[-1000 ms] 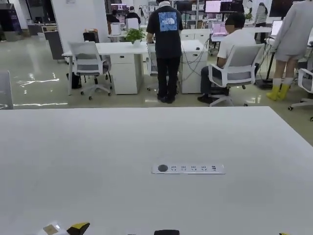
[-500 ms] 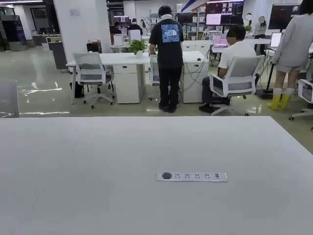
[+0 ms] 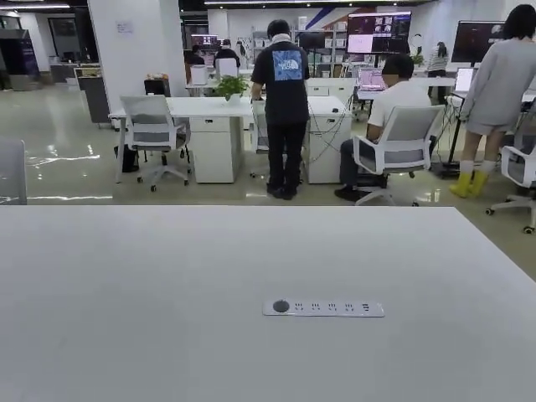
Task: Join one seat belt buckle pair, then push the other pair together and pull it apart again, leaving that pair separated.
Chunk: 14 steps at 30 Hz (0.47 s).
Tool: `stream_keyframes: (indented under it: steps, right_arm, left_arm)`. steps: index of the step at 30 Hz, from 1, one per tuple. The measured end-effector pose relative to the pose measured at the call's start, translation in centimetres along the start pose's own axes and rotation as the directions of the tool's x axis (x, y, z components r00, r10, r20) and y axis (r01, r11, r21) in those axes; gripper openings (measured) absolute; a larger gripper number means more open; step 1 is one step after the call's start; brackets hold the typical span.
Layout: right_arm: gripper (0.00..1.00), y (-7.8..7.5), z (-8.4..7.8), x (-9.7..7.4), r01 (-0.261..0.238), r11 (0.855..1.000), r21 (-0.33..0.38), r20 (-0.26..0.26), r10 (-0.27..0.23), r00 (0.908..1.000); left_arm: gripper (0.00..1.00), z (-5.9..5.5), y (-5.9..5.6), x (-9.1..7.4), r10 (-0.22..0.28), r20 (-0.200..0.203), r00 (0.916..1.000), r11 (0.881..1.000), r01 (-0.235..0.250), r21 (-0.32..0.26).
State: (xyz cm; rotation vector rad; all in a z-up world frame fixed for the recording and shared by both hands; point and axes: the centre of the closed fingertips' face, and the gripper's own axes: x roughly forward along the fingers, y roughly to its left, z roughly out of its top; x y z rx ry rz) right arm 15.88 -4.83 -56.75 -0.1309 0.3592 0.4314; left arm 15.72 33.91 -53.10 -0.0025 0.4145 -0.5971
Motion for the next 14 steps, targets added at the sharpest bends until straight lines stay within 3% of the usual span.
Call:
stream_keyframes:
  steps: [7, 10, 14]
  right_arm:
    - [0.94, 0.4, -0.7, -0.4, -0.002, 1.0, 0.008, -0.008, 0.002, 1.0]
    - [0.94, 0.8, -0.9, -0.5, -0.008, 1.0, 0.014, -0.014, 0.008, 0.9999]
    - [0.94, 1.3, -1.0, -0.4, -0.015, 1.0, 0.024, -0.019, 0.016, 0.9997]
  left_arm:
    - [1.0, -0.8, -0.5, -0.3, -0.002, -0.009, 1.0, 1.0, 0.002, -0.005]
    - [1.0, -1.2, -1.3, -0.4, -0.005, -0.021, 0.9998, 1.0, 0.005, -0.008]
    - [1.0, -1.6, -0.8, -0.4, -0.009, -0.026, 0.9996, 1.0, 0.009, -0.018]
